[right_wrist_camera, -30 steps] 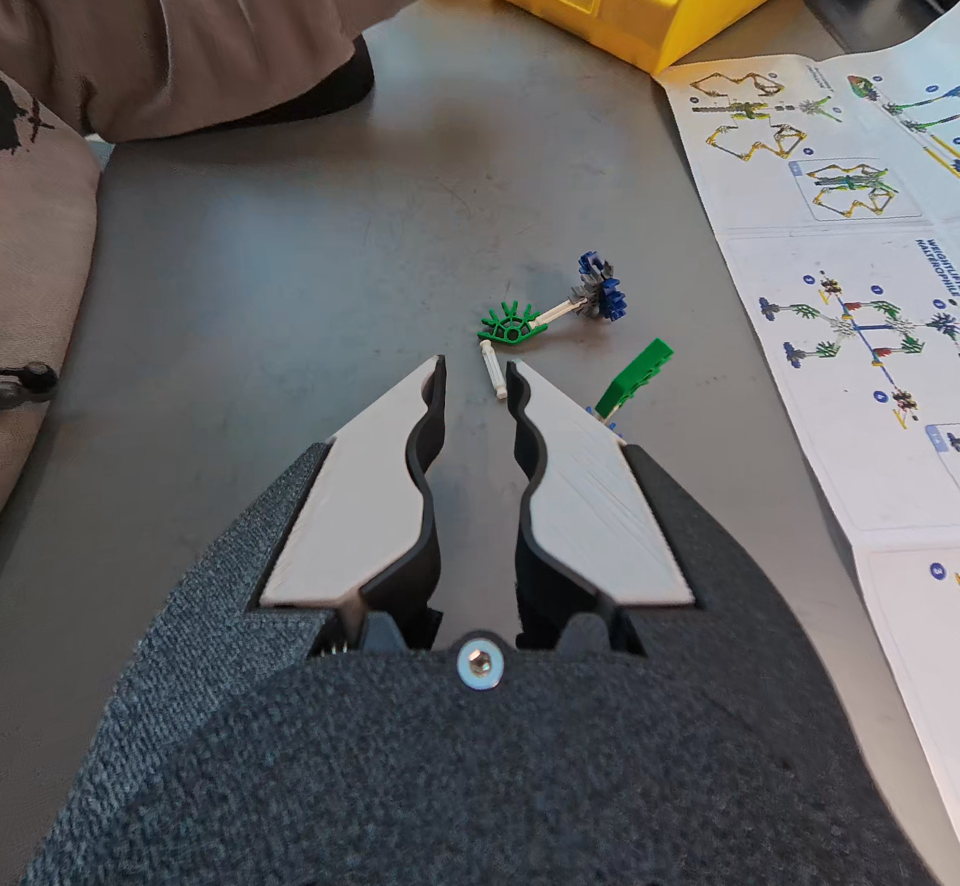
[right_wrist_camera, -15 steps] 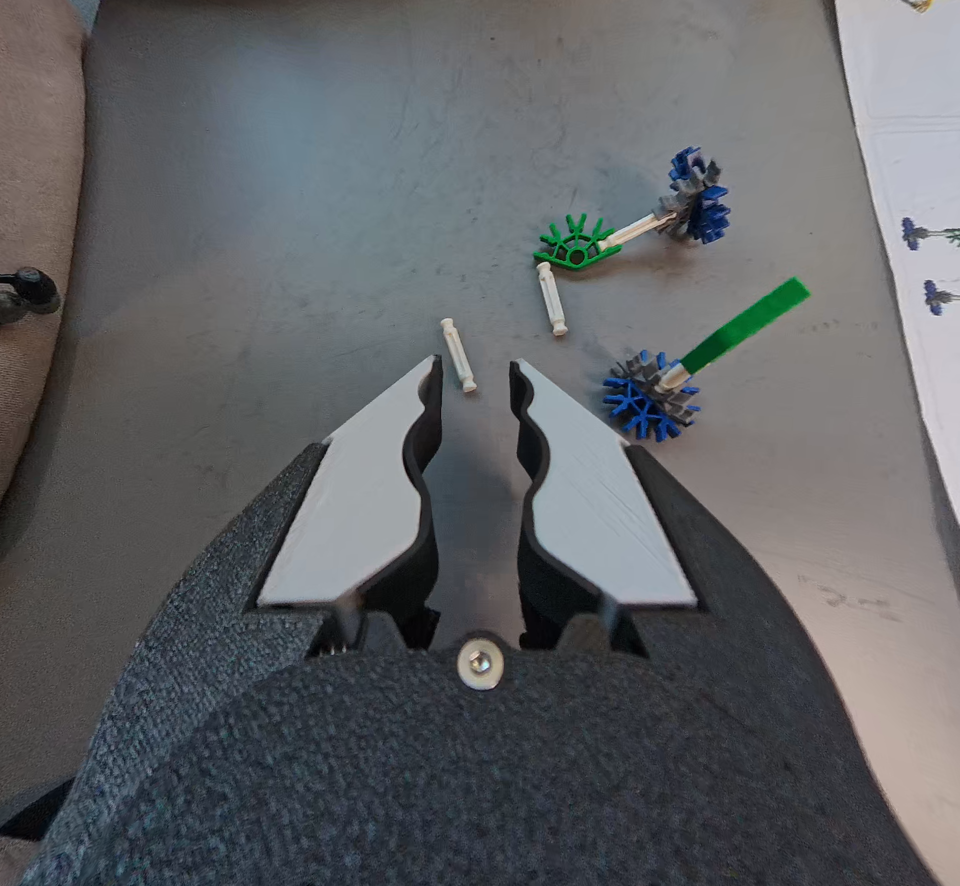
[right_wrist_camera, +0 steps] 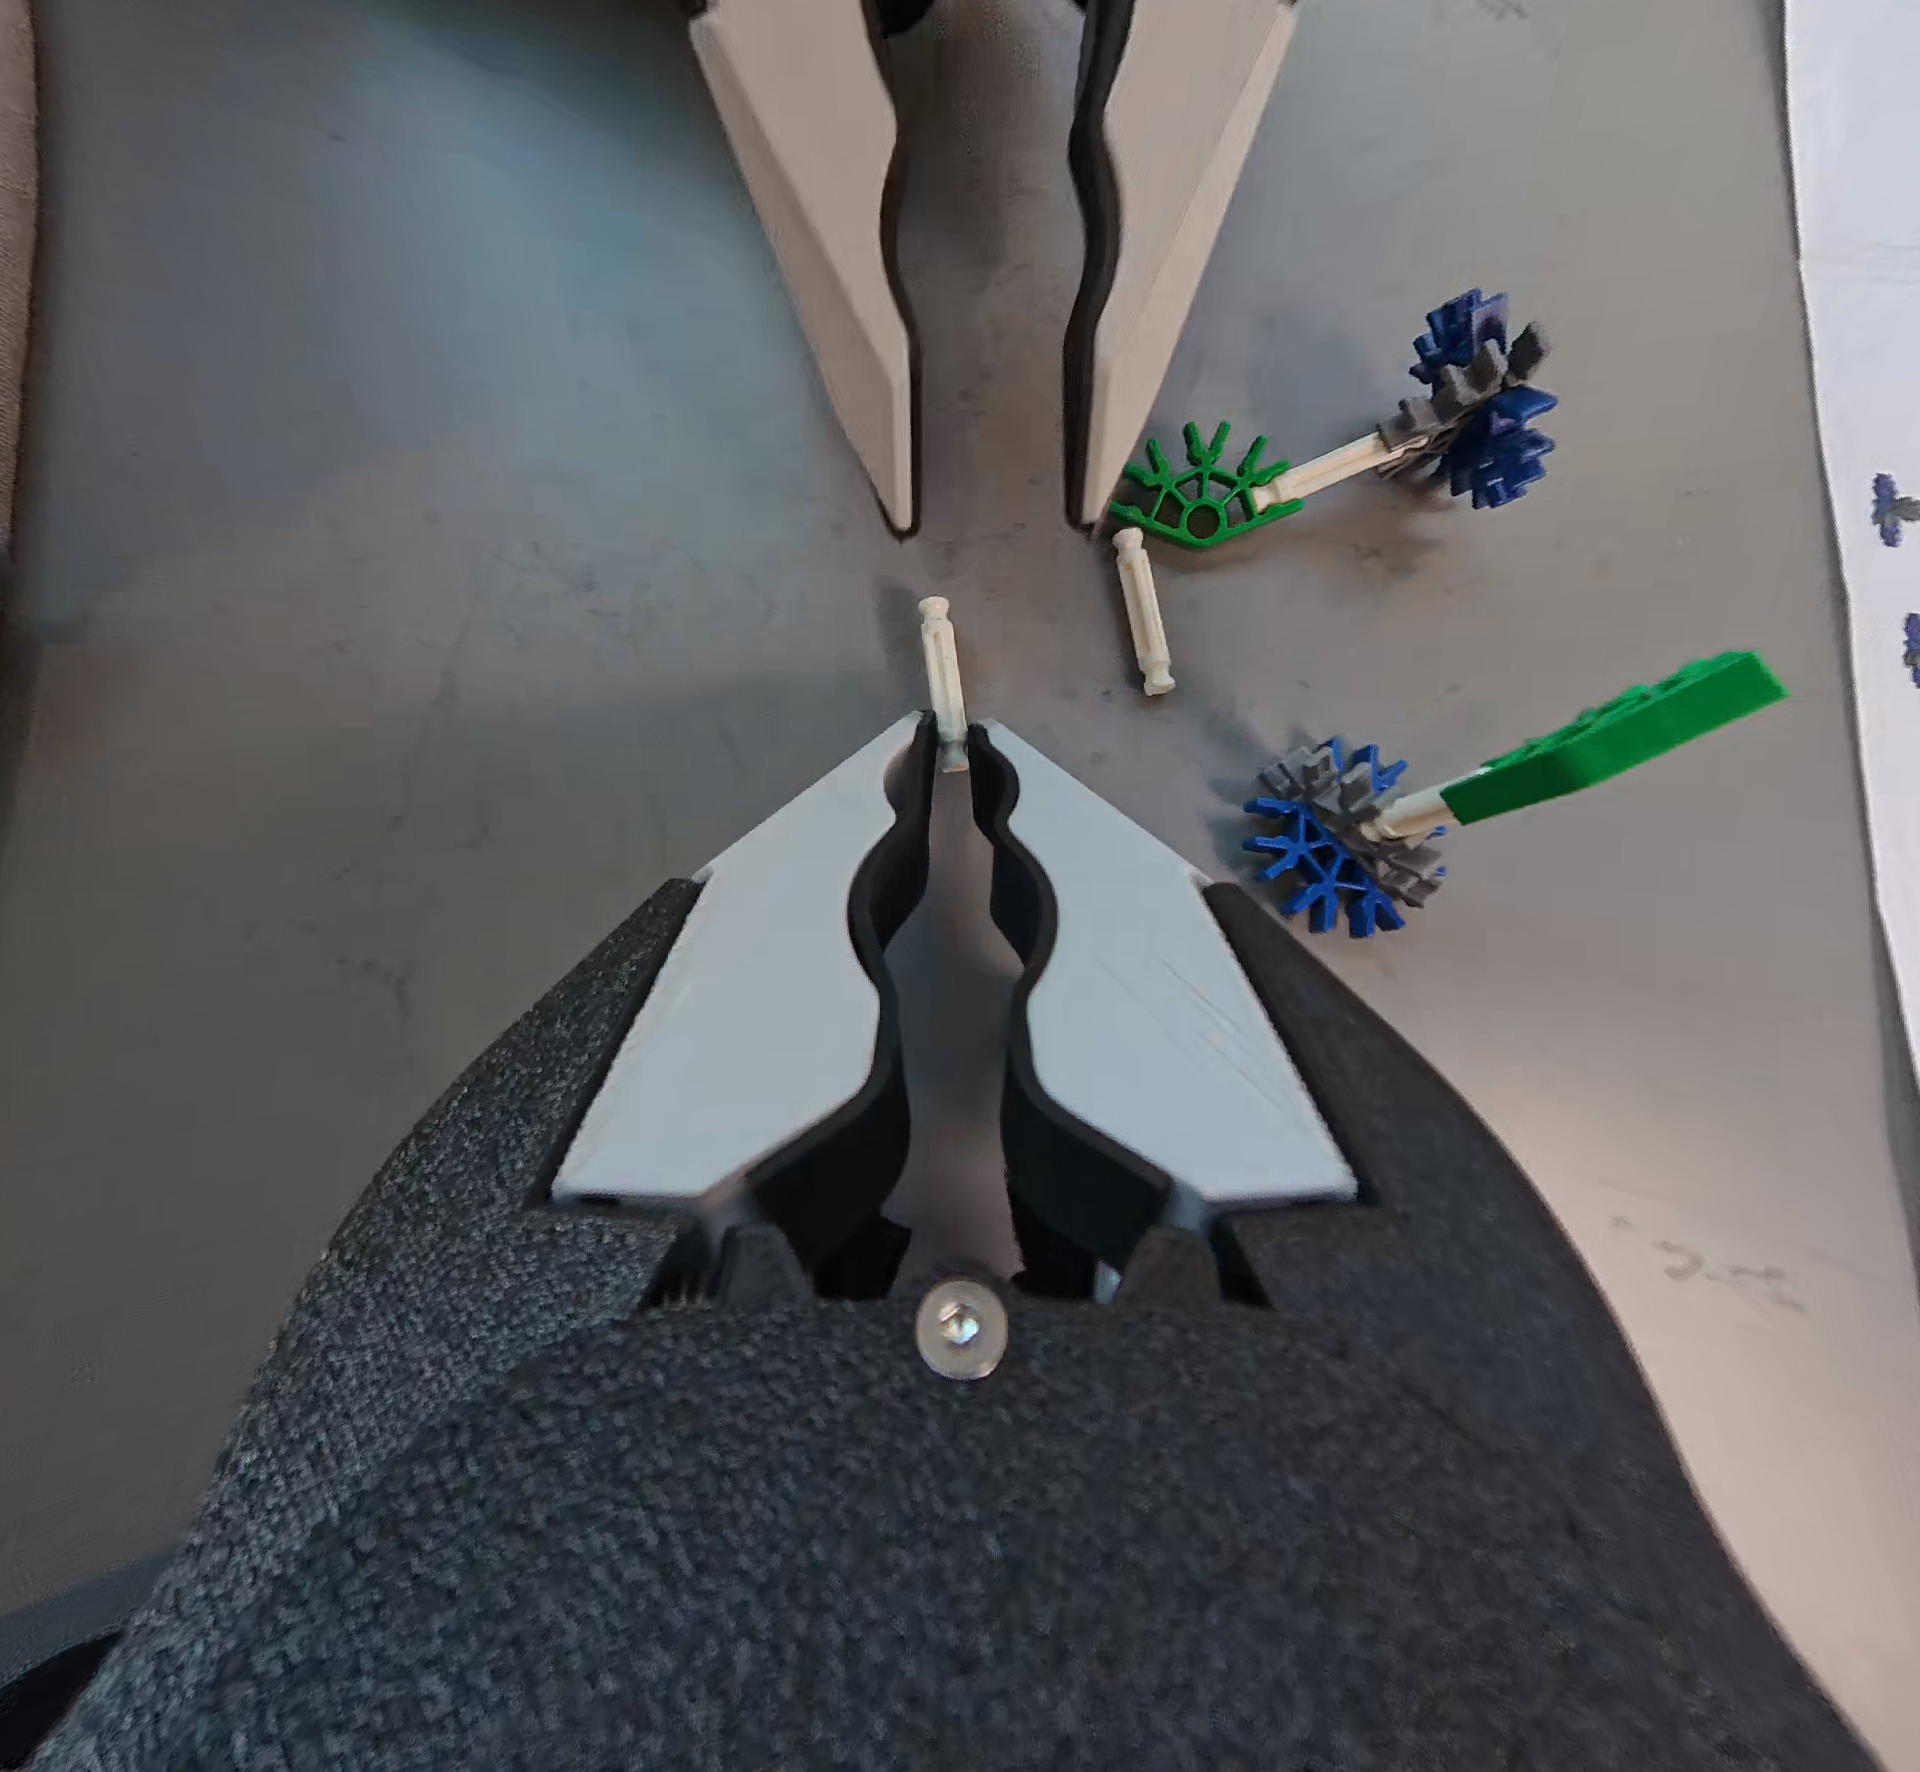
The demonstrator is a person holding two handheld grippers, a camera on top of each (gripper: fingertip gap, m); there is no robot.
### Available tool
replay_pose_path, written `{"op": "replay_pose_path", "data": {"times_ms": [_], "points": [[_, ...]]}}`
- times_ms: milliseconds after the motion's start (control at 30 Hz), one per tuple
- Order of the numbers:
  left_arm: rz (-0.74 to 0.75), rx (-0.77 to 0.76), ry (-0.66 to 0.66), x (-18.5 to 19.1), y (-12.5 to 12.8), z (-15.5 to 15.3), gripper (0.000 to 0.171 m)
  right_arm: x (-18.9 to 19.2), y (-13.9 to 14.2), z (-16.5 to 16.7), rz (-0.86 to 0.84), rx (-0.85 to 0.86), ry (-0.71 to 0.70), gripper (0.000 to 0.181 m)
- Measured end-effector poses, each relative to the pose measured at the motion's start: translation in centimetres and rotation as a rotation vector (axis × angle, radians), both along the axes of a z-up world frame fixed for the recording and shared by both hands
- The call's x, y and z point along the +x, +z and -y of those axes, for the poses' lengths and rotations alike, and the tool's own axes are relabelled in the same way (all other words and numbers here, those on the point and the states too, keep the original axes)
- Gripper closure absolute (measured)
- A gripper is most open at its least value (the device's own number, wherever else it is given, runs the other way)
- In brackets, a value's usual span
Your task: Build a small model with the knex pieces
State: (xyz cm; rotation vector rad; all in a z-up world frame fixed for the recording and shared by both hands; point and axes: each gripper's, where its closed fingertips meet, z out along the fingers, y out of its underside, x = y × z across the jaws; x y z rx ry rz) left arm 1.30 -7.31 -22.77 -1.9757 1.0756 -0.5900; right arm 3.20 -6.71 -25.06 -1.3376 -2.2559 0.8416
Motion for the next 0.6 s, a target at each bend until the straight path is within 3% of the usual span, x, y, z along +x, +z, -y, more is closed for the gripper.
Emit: {"op": "replay_pose_path", "data": {"times_ms": [100, 200, 400, 467, 600], "points": [[-0.013, -0.006, -0.029, 0.8, -0.4, 0.4, 0.148, -0.5, 1.1, 0.2, -0.061, -0.022, 0.0, 0.176], [-0.005, 0.005, -0.041, 1.0, -0.1, 0.5, 0.163, -1.1, 2.6, 0.5, -0.14, -0.046, 0.002, 0.176], [0.086, 0.095, 0.039, -1.2, 3.2, -0.7, 0.166, -2.0, 5.8, -1.1, -0.302, -0.064, -0.08, 0.168], [0.075, 0.15, 0.141, -3.7, 4.2, -2.0, 0.166, -1.9, 5.2, -2.1, -0.281, -0.034, -0.113, 0.162], [0.041, 0.307, 0.521, -13.0, 7.0, -5.1, 0.166, -2.0, 3.2, -2.3, -0.199, 0.019, -0.129, 0.159]]}}
